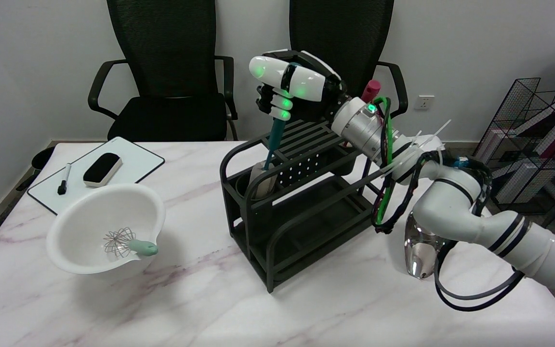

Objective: Place the blue sponge bottle brush into the kitchen storage rack.

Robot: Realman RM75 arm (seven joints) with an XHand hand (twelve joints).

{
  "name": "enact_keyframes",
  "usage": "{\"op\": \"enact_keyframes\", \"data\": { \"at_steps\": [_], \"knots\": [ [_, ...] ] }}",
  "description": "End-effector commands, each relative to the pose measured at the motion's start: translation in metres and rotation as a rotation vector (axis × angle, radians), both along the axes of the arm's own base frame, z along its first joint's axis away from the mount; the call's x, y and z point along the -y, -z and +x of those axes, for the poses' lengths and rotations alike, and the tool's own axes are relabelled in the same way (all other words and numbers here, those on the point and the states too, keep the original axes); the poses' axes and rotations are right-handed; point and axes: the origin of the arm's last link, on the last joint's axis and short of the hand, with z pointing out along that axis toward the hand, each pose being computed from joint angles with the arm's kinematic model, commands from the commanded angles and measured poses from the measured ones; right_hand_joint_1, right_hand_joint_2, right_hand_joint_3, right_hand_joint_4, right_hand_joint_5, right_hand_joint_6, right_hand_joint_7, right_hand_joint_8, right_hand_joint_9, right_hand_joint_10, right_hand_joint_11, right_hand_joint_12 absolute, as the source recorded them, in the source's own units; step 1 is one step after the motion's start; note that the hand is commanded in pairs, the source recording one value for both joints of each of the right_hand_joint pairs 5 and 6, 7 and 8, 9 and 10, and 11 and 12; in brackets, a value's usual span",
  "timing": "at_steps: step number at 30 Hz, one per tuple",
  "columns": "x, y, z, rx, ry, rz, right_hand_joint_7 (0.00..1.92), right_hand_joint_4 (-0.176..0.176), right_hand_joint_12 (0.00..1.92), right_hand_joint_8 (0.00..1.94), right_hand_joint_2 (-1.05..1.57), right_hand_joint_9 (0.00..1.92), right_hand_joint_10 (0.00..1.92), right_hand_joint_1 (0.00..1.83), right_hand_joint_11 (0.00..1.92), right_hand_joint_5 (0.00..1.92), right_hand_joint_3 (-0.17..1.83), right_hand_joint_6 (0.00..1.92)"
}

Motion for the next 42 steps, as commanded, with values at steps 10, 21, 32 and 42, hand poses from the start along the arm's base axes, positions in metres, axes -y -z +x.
{"op": "enact_keyframes", "data": {
  "at_steps": [10,21,32,42],
  "knots": [
    [0.006,0.013,-0.014,0.025,0.029,0.018,1.92,0.0,1.92,1.92,1.57,1.92,1.92,1.06,1.92,1.92,0.3,1.92],
    [0.006,0.018,-0.026,0.063,0.025,0.031,1.92,0.0,1.91,1.92,1.57,1.92,1.92,1.05,1.91,1.92,0.3,1.92],
    [0.006,0.017,-0.028,0.058,0.016,0.032,1.91,0.0,1.71,1.91,1.57,1.87,1.87,0.99,1.71,1.92,0.32,1.92],
    [0.006,0.02,-0.03,0.067,0.02,0.035,1.59,0.0,1.22,1.59,1.54,1.54,1.54,0.86,1.22,1.79,0.46,1.79]
  ]
}}
